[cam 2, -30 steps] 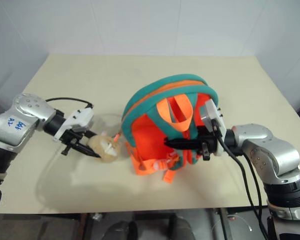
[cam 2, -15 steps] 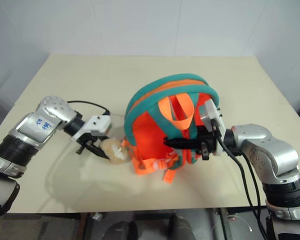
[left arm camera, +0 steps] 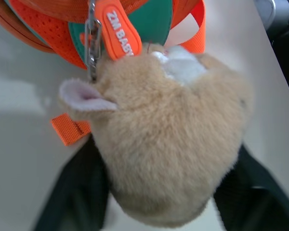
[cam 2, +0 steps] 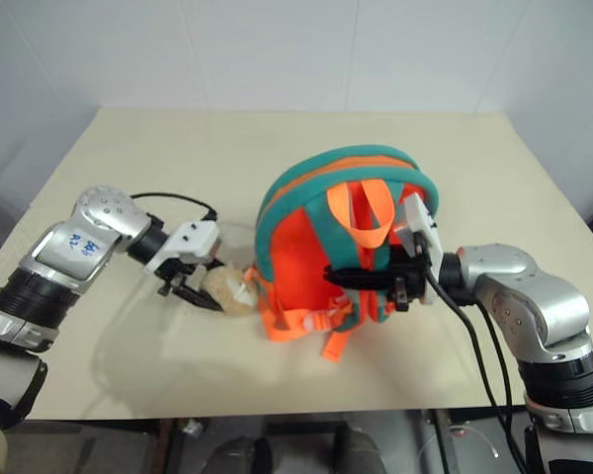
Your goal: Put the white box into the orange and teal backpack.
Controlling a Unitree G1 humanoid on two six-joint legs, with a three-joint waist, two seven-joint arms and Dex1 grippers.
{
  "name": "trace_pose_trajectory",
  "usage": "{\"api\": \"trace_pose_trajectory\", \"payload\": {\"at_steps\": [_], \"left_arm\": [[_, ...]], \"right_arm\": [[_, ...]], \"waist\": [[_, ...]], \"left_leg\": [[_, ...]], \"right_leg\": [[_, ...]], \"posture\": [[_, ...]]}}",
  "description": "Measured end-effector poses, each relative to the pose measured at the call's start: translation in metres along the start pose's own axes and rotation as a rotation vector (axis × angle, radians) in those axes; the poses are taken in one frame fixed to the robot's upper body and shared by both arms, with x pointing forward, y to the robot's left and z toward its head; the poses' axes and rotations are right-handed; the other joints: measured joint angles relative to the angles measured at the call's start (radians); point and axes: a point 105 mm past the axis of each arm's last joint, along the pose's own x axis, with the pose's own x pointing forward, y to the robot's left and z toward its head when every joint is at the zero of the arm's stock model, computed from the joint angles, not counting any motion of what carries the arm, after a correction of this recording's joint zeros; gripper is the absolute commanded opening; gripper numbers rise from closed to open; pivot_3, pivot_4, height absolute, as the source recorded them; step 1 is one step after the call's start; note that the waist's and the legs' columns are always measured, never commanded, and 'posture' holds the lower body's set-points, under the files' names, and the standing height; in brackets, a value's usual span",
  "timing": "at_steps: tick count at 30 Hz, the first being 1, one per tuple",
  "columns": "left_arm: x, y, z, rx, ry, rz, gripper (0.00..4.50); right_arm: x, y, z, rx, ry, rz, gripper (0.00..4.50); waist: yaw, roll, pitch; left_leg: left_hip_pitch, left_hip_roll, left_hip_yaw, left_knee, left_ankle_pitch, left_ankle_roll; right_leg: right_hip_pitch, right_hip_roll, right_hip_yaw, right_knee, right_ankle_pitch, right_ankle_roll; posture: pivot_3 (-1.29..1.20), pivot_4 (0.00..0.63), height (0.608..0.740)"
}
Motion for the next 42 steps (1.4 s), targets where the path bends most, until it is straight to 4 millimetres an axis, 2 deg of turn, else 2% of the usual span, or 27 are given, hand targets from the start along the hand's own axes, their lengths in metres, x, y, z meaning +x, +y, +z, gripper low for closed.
{"api": "trace_pose_trajectory", "payload": {"at_steps": [2, 3, 8, 9, 16, 19, 24, 31, 34, 36, 42], "left_arm": [[-0.007, -0.003, 0.008, 0.005, -0.027, 0.017, 4.41], [-0.011, -0.004, 0.011, 0.011, -0.032, 0.027, 4.5], [-0.032, -0.01, 0.014, -0.02, -0.057, 0.09, 4.5], [-0.035, -0.01, 0.013, -0.027, -0.056, 0.098, 4.5], [-0.054, -0.008, 0.006, -0.073, -0.065, 0.199, 4.5], [-0.062, -0.002, -0.002, -0.109, -0.072, 0.252, 4.5], [-0.076, 0.005, -0.017, -0.158, -0.093, 0.335, 4.5], [-0.1, 0.007, -0.034, -0.167, -0.189, 0.438, 4.5], [-0.103, 0.001, -0.048, -0.203, -0.222, 0.453, 4.5], [-0.104, 0.001, -0.052, -0.208, -0.234, 0.463, 4.5], [-0.102, 0.005, -0.044, -0.156, -0.307, 0.469, 4.5]], "right_arm": [[-0.002, 0.001, 0.001, 0.005, 0.002, -0.003, 2.39], [-0.003, 0.002, 0.003, -0.003, 0.004, -0.006, 2.73], [-0.015, 0.007, 0.009, -0.031, 0.028, -0.037, 4.39], [-0.017, 0.007, 0.008, -0.03, 0.034, -0.045, 4.48], [-0.041, 0.007, 0.005, -0.045, 0.15, -0.118, 4.48], [-0.054, 0.005, -0.001, -0.047, 0.231, -0.151, 4.48], [-0.074, -0.004, 0.001, -0.067, 0.297, -0.204, 4.48], [-0.117, -0.019, 0.006, -0.101, 0.426, -0.311, 4.48], [-0.141, -0.026, 0.012, -0.11, 0.483, -0.387, 4.48], [-0.148, -0.027, 0.016, -0.121, 0.485, -0.407, 4.48], [-0.16, -0.029, 0.017, -0.129, 0.488, -0.437, 4.48]], "waist": [[0.001, 0.0, 0.0], [0.001, 0.0, 0.0], [0.001, 0.0, 0.0], [0.001, 0.0, 0.0], [0.002, 0.0, 0.0], [0.002, 0.0, 0.0], [0.001, 0.0, 0.0], [-0.001, 0.0, 0.0], [-0.001, 0.0, 0.0], [-0.001, 0.0, 0.0], [-0.001, 0.001, 0.0]], "left_leg": [[-0.001, 0.0, -0.001, 0.0, 0.0, 0.0], [-0.001, 0.0, -0.001, 0.0, 0.0, 0.0], [-0.001, 0.0, -0.001, 0.001, 0.0, 0.0], [-0.001, 0.0, -0.001, 0.001, 0.0, 0.0], [-0.001, 0.0, -0.001, 0.002, -0.001, 0.001], [-0.001, 0.0, -0.001, 0.002, -0.001, 0.001], [-0.001, 0.001, 0.0, 0.002, -0.002, 0.001], [-0.001, 0.001, 0.002, 0.003, -0.004, 0.001], [-0.001, 0.002, 0.005, 0.003, -0.004, 0.001], [-0.001, 0.003, 0.007, 0.004, -0.005, 0.001], [-0.001, 0.003, 0.009, 0.004, -0.005, 0.0]], "right_leg": [[0.0, 0.0, 0.0, 0.0, 0.0, 0.0], [0.0, 0.0, 0.0, 0.0, 0.0, 0.0], [0.0, 0.0, 0.0, 0.0, 0.0, 0.0], [0.0, 0.0, -0.001, 0.0, 0.0, 0.0], [0.0, 0.0, 0.0, 0.0, 0.0, 0.0], [0.0, 0.0, 0.0, 0.0, 0.0, 0.0], [0.0, 0.0, 0.0, 0.0, 0.0, 0.0], [0.0, 0.0, 0.0, -0.002, 0.0, 0.0], [0.0, 0.0, -0.001, -0.002, 0.0, 0.0], [0.0, 0.001, -0.001, -0.002, 0.0, 0.0], [-0.001, 0.0, 0.0, -0.001, 0.0, 0.0]], "posture": [[0.0, 0.15, 0.74], [0.0, 0.15, 0.74], [0.0, 0.15, 0.74], [0.0, 0.15, 0.74], [0.0, 0.15, 0.74], [0.0, 0.15, 0.74], [0.0, 0.15, 0.74], [0.0, 0.15, 0.74], [0.0, 0.15, 0.74], [0.0, 0.15, 0.74], [0.0, 0.15, 0.74]]}}
